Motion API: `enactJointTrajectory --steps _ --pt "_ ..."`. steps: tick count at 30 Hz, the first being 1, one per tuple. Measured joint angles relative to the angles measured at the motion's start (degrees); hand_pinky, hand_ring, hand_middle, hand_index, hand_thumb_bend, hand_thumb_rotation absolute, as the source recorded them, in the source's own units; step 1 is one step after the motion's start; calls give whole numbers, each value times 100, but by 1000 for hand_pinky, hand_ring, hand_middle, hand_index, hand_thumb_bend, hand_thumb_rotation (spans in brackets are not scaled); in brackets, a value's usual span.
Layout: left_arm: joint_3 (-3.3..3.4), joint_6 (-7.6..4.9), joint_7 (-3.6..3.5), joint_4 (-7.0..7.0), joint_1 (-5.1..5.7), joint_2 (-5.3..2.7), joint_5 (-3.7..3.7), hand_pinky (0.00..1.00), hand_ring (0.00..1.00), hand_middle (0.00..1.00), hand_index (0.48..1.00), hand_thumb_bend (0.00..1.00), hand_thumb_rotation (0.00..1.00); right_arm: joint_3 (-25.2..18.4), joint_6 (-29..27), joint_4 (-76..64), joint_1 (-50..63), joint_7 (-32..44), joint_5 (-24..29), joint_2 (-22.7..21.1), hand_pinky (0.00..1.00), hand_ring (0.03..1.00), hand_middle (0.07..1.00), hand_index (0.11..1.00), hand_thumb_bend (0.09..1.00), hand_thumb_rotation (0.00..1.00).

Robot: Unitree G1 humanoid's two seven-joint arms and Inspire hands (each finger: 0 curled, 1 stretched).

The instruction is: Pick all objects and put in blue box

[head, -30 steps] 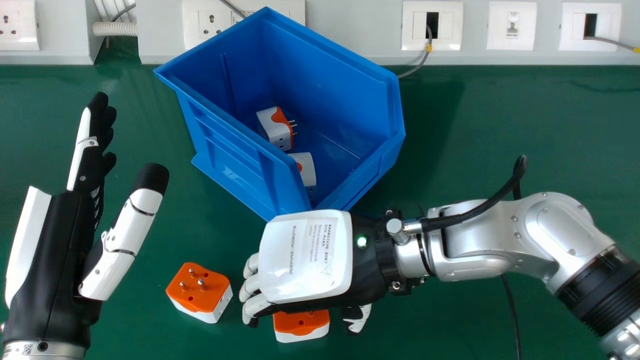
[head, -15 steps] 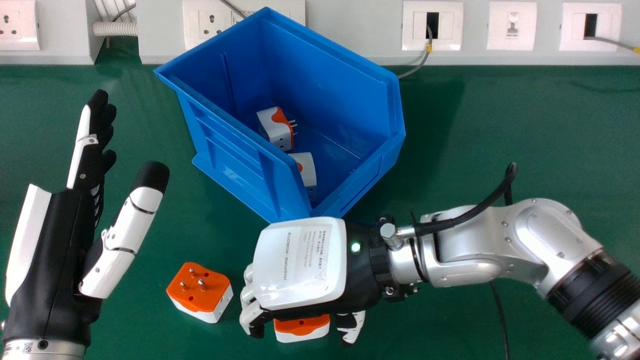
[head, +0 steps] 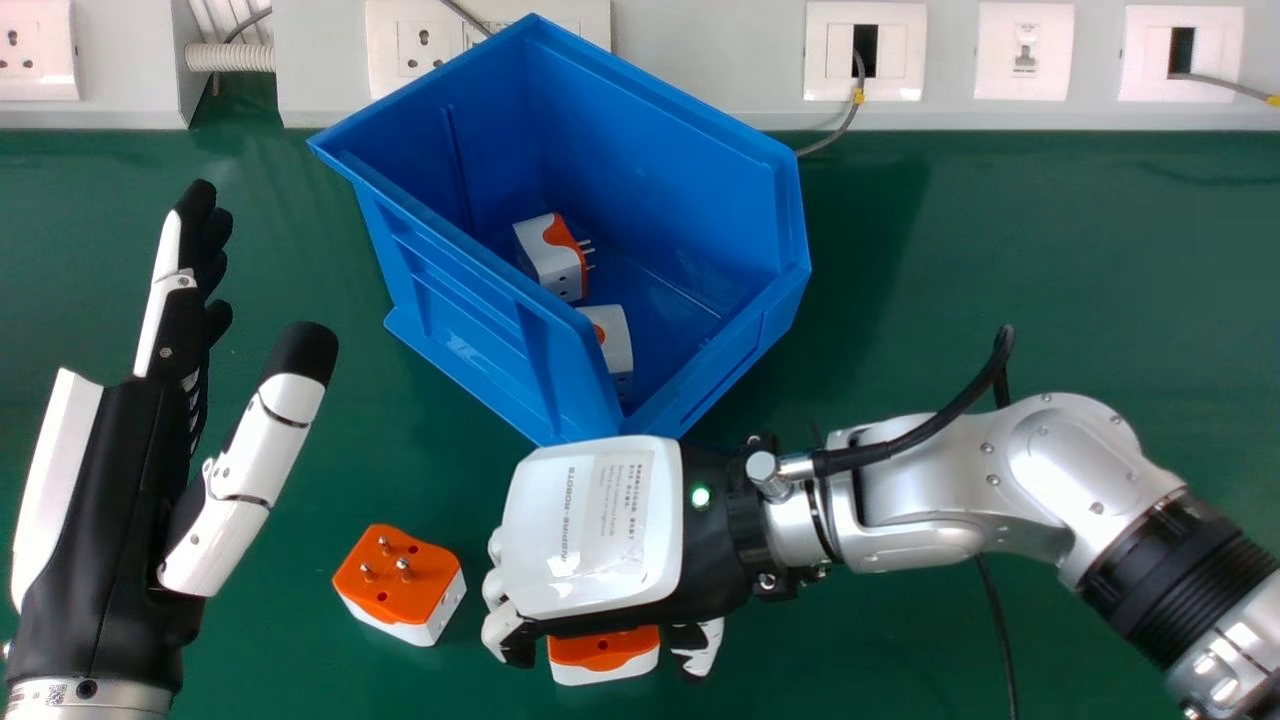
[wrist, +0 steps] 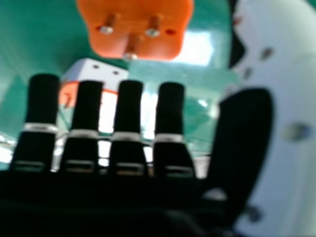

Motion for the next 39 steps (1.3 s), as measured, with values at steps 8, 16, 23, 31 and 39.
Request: enactJointTrajectory --steps 8,16,23,31,39 --pt "0 10 4 -66 18 -8 1 978 1000 1000 1000 589 863 123 119 258 -135 -284 -168 63 515 680 689 632 752 0" --pt "2 44 7 -105 37 -10 0 977 1000 1000 1000 583 863 289 249 432 -202 -553 -377 81 512 672 676 610 754 0" --pt "3 73 7 -115 64 -11 0 977 1000 1000 1000 582 863 408 337 492 -231 -712 -418 105 511 668 675 615 752 0" --pt "10 123 7 -155 86 -12 0 978 1000 1000 1000 586 864 511 429 691 -274 -880 -521 140 510 666 670 615 753 0" --pt "12 181 7 -195 92 -16 0 979 1000 1000 1000 590 864 573 524 845 -314 -904 -600 225 515 672 673 605 749 0"
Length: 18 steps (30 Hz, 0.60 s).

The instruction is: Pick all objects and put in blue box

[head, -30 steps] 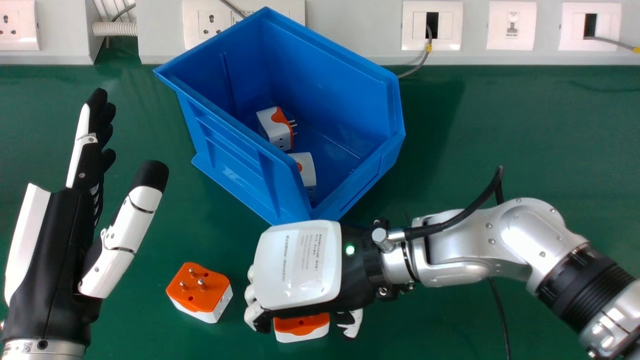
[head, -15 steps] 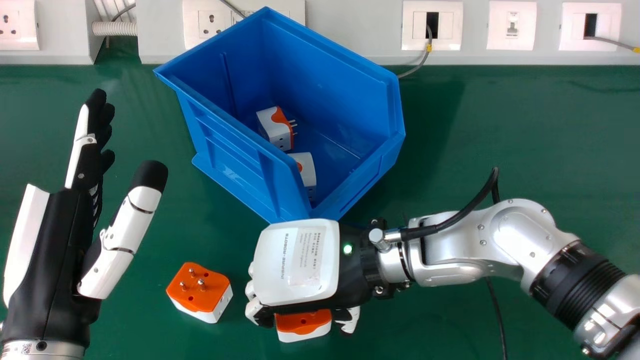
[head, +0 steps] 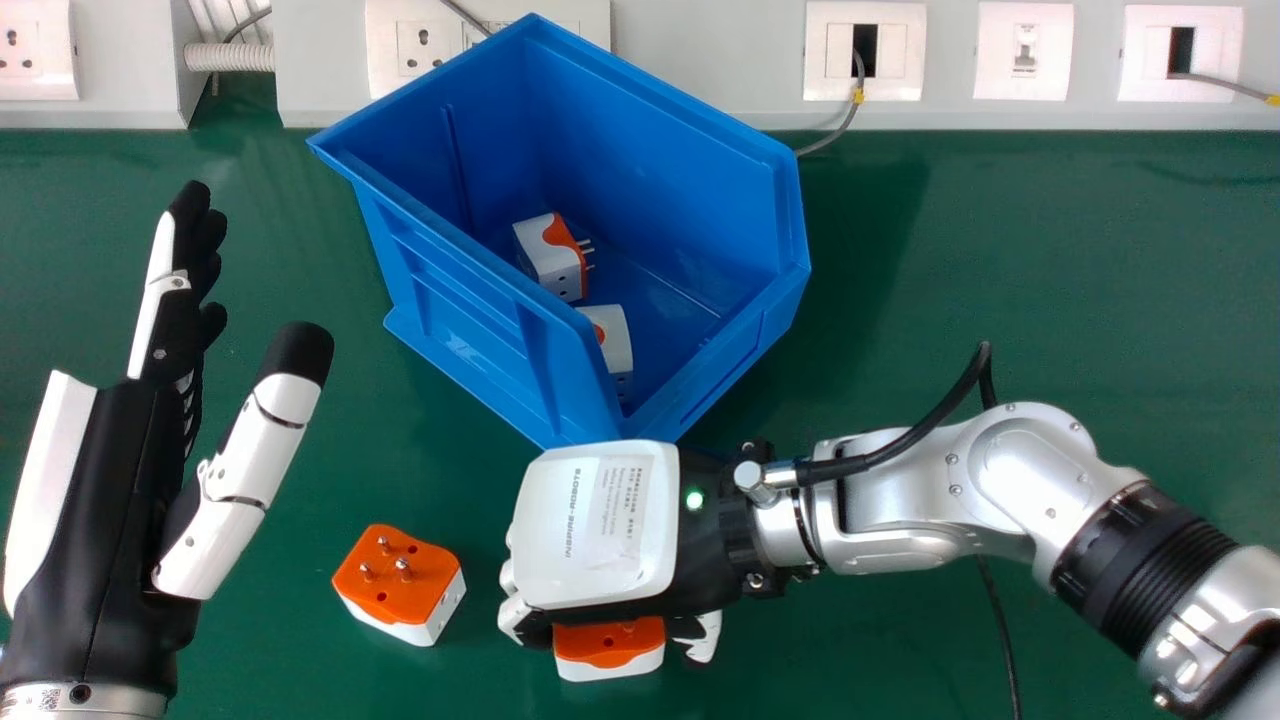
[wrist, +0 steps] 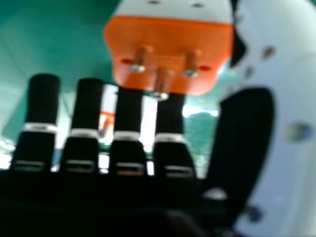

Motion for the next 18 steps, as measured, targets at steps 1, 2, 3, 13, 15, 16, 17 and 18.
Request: enactJointTrajectory --steps 1,2,3,13,15,16,17,18 --pt "1 15 0 0 2 -1 0 979 1000 1000 1000 590 864 1 6 24 -1 0 0 7 515 672 672 604 748 0" --pt "2 24 0 -2 5 -2 0 979 1000 1000 1000 590 864 3 17 34 -1 -9 0 9 515 672 672 604 748 0" --pt "2 43 0 -7 5 -2 0 979 1000 1000 1000 591 864 9 42 52 -2 -38 -2 15 514 672 671 603 748 0" --pt "2 138 1 -134 22 -21 2 987 1000 1000 1000 614 865 206 224 81 -45 -263 -220 21 535 692 688 641 754 0" --pt "2 146 1 -134 22 -21 2 989 1000 1000 1000 616 866 220 235 81 -56 -310 -241 20 538 695 693 648 753 0" --pt "2 147 1 -134 22 -21 2 989 1000 1000 1000 617 866 226 244 81 -59 -360 -245 20 537 695 694 650 752 0" --pt "2 147 1 -133 22 -21 2 990 1000 1000 1000 617 866 239 267 81 -63 -416 -247 22 537 696 696 651 751 0" --pt "3 147 1 -133 22 -21 2 991 1000 1000 1000 618 866 261 287 81 -70 -448 -250 22 537 696 699 655 750 0"
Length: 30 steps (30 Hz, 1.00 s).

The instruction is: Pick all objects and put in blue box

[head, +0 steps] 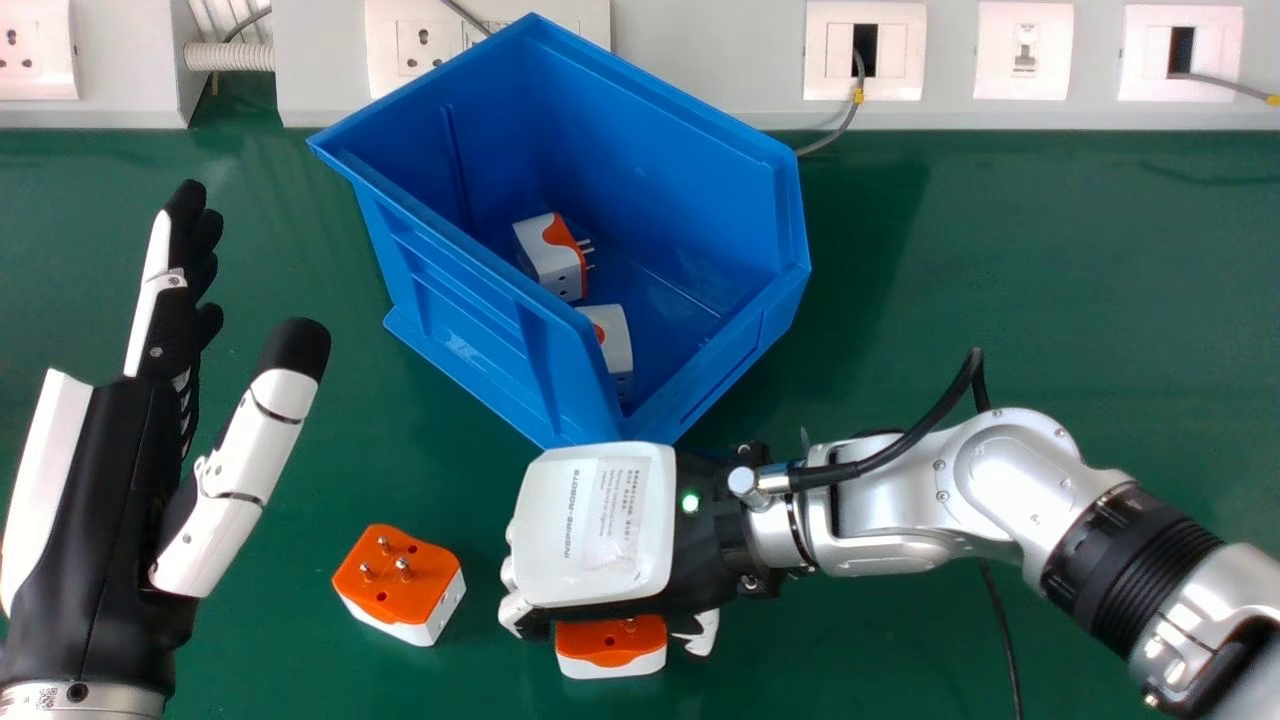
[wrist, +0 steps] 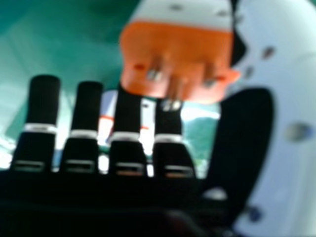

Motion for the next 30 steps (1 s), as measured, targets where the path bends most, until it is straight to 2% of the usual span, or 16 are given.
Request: enactJointTrajectory --steps 21,23,26,27,30 --pt "31 -1 0 5 28 0 -17 997 1000 1000 1000 646 865 170 169 238 -44 36 1 38 555 705 711 669 733 1" --pt "43 -1 0 6 27 0 -52 997 1000 1000 1000 649 864 170 169 282 -44 44 25 63 554 704 709 665 732 1" --pt "115 0 0 11 26 0 -88 998 1000 1000 1000 653 864 168 169 465 -44 97 117 133 553 702 706 662 731 0" --pt "130 3 1 13 25 0 -124 998 1000 1000 1000 663 862 168 165 525 -44 124 170 156 545 695 695 627 688 25" --pt "131 19 6 13 19 -5 -135 998 1000 1000 1000 663 862 166 157 656 -44 112 277 196 545 695 695 627 688 25"
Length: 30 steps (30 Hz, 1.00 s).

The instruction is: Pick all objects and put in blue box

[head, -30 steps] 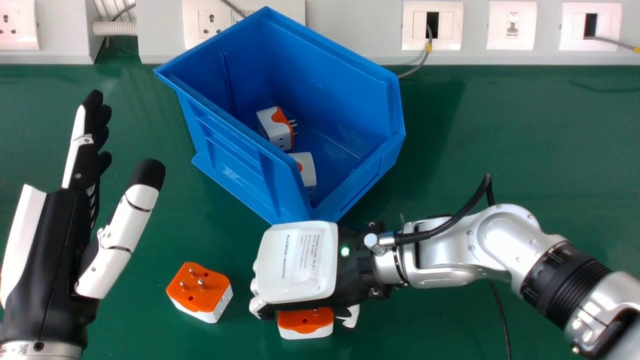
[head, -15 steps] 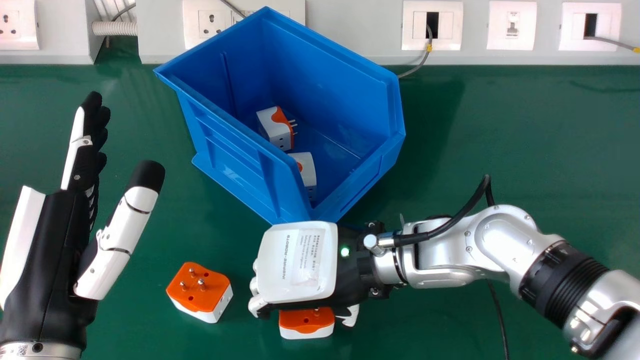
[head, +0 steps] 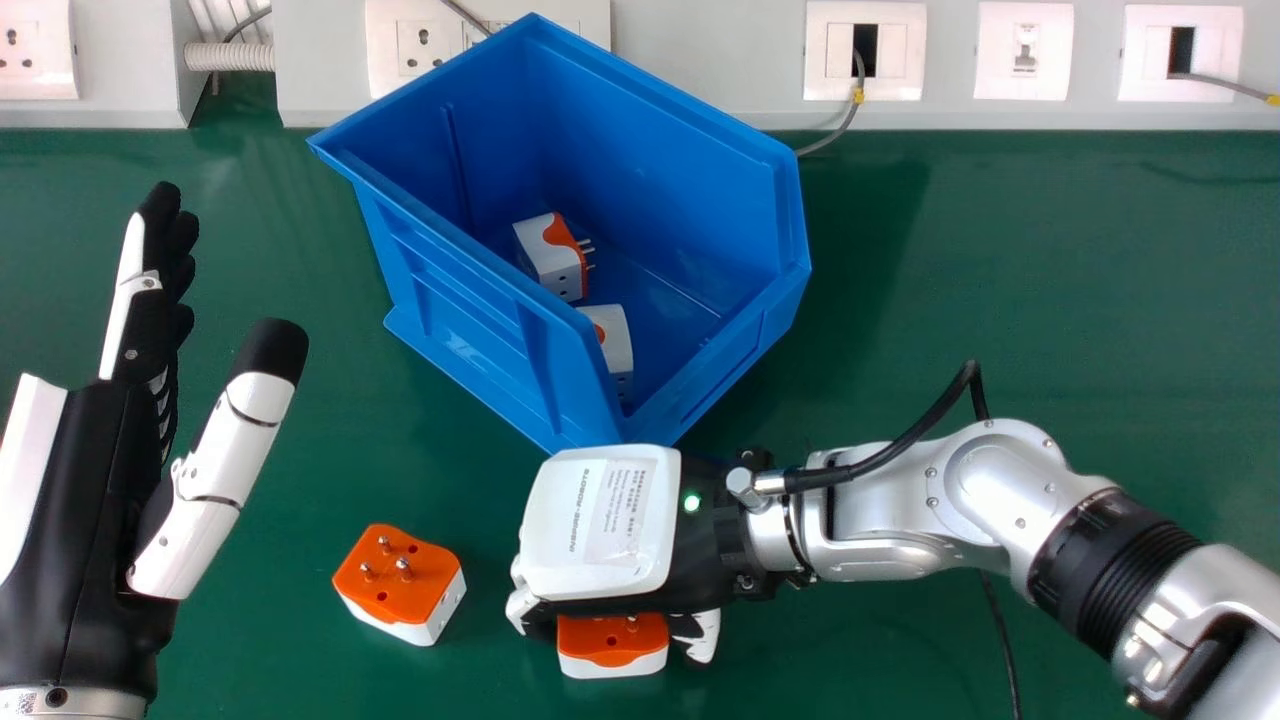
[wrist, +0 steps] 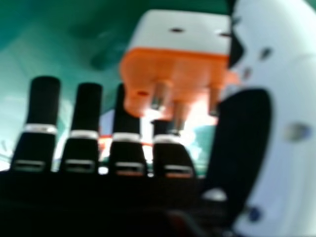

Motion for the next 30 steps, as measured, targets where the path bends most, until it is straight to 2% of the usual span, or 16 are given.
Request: enactJointTrajectory --steps 1,4,5,6,7,10,11,12,13,15,17,21,30 --pt "0 4 9 0 -1 -4 1 999 1000 999 1000 672 860 0 0 25 1 -33 5 2 532 681 677 597 654 45" --pt "0 4 31 0 -9 -7 4 999 1000 999 1000 672 860 1 18 81 4 -235 3 9 532 681 677 597 654 45" --pt "0 4 50 0 -12 -8 5 999 1000 999 1000 680 857 1 26 110 4 -290 3 20 457 583 623 576 628 36" --pt "0 3 64 0 -15 -8 7 999 1000 998 1000 687 855 5 36 133 4 -319 -5 27 365 471 510 554 606 52" --pt "1 2 71 0 -19 -8 9 999 1000 998 1000 687 855 13 40 158 3 -357 -18 31 365 471 510 554 606 52" --pt "9 -41 76 30 -29 -5 19 993 1000 994 1000 699 852 34 49 231 2 -539 -47 44 188 258 290 512 560 82" --pt "15 -68 76 50 -35 -4 23 993 1000 994 1000 699 852 39 54 245 2 -586 -50 46 188 258 290 512 560 82" --pt "24 -106 76 81 -42 -2 28 988 1000 992 1000 698 852 45 62 252 1 -635 -51 47 124 181 211 496 544 94" --pt "34 -123 76 103 -46 -1 32 986 1000 992 1000 697 852 63 83 254 -2 -698 -57 46 102 153 183 490 538 98" --pt "50 -153 76 138 -47 2 39 984 1000 991 1000 697 852 120 126 256 -4 -783 -71 48 84 132 161 486 533 102" --pt "59 -177 76 147 -48 6 78 980 1000 990 1000 697 853 157 157 261 -7 -900 -158 50 59 102 130 479 526 106" --pt "64 -198 76 170 -55 10 88 973 1000 989 1000 696 856 191 168 288 -21 -1026 -252 57 28 66 93 472 517 111" --pt "76 -228 76 171 -55 12 124 968 1000 988 1000 695 857 164 175 290 -24 -919 -179 105 19 51 78 468 511 112"
